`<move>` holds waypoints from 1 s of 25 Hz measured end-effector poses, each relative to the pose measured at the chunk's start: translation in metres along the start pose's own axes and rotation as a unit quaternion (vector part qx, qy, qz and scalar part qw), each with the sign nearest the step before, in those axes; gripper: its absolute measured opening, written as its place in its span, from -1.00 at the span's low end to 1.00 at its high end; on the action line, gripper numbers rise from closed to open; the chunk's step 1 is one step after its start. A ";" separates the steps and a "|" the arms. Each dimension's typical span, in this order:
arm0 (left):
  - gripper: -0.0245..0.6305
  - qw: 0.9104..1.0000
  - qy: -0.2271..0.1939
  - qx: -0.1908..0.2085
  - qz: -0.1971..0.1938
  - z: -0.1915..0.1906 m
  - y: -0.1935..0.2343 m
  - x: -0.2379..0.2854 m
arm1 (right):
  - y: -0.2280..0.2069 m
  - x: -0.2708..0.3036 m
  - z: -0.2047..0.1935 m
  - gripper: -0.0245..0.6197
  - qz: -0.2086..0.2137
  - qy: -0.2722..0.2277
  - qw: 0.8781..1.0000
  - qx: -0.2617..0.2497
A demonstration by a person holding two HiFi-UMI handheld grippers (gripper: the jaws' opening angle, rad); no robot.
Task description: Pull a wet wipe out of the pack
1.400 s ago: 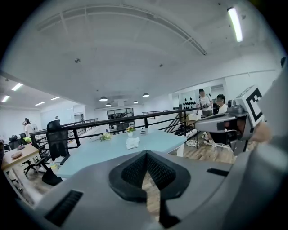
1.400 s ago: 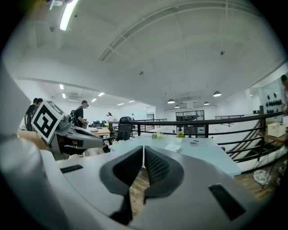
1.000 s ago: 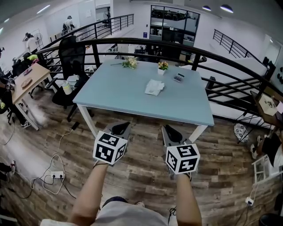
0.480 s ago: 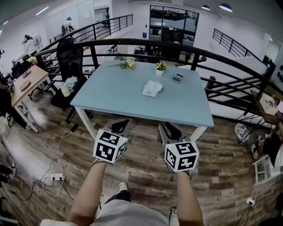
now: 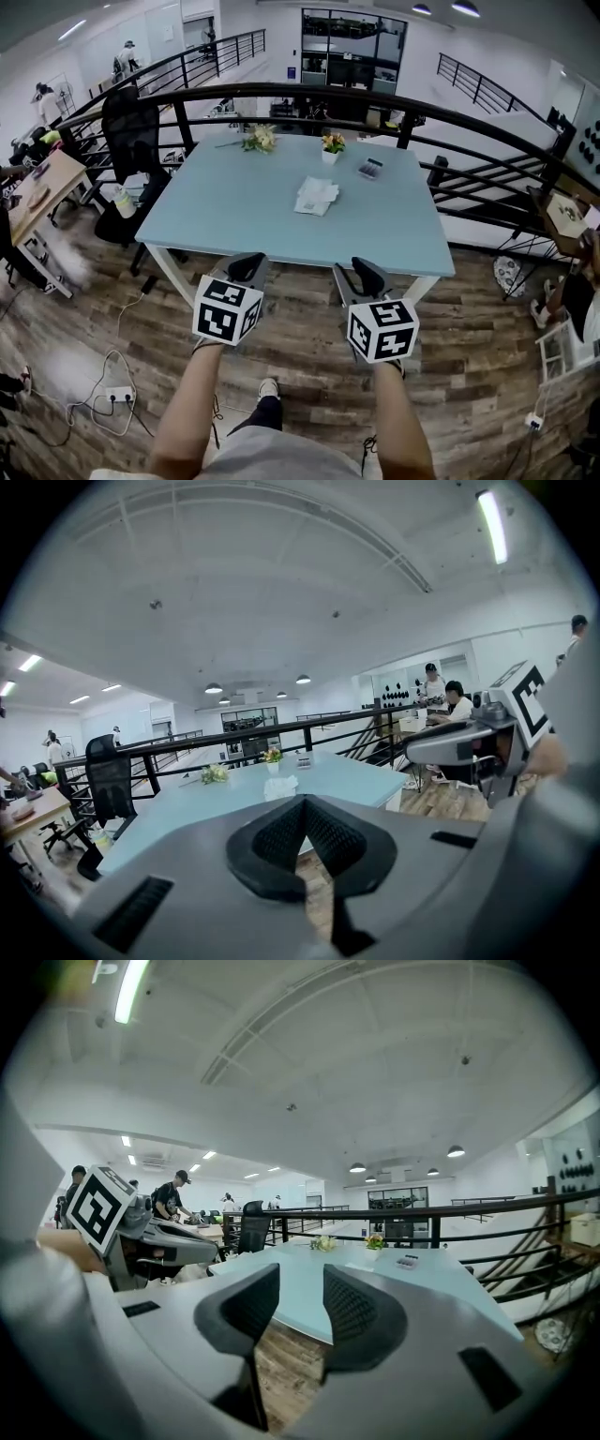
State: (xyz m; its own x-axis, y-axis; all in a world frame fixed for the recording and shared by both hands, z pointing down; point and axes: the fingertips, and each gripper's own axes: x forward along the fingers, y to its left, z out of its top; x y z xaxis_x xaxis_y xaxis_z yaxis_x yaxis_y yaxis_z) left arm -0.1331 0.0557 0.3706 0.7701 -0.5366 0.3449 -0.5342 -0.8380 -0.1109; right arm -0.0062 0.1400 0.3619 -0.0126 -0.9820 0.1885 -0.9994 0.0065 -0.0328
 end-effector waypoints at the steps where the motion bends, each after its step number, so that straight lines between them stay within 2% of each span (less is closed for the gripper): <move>1: -0.94 1.000 0.000 0.001 -0.002 0.002 0.006 0.006 | -0.003 0.008 0.002 -0.52 -0.002 0.001 1.000 0.001; 14: -0.94 0.999 0.009 0.008 -0.030 0.020 0.078 0.083 | -0.027 0.100 0.019 -0.43 -0.033 0.018 0.999 0.008; 25: -0.94 0.999 0.015 0.005 -0.052 0.019 0.128 0.138 | -0.038 0.164 0.023 -0.35 -0.055 0.034 0.998 0.010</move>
State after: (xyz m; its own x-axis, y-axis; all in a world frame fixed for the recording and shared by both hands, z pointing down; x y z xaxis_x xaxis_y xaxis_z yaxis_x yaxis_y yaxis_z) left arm -0.0890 -0.1272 0.3861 0.8100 -0.4441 0.3829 -0.4491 -0.8897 -0.0817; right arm 0.0301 -0.0255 0.3713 0.0953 -0.9614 0.2583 -0.9940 -0.1061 -0.0282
